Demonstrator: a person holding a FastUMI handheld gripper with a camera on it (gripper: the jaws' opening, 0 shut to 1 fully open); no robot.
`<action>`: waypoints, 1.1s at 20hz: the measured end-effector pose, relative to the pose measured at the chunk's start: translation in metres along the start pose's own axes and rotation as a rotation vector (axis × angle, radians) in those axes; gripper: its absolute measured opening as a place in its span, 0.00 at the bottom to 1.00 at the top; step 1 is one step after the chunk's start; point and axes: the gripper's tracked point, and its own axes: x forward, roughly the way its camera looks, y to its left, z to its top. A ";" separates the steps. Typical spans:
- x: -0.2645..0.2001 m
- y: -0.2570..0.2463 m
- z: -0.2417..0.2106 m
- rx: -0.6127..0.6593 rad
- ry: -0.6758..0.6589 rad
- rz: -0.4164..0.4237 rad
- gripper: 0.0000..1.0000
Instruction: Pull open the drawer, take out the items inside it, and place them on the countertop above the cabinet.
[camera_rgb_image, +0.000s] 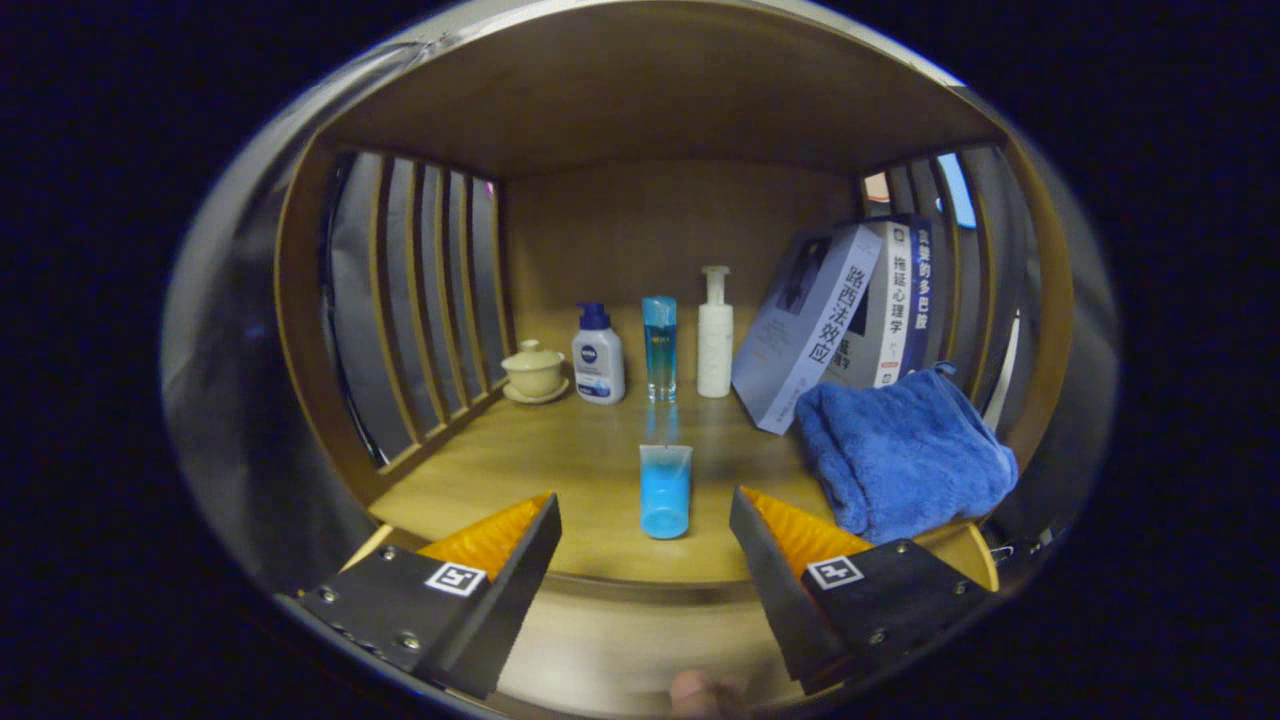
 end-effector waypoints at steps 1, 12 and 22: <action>-0.012 -0.003 0.006 -0.002 -0.013 0.008 1.00; -0.142 -0.028 -0.010 -0.018 -0.137 -0.003 1.00; -0.188 -0.034 -0.112 -0.020 -0.257 0.008 1.00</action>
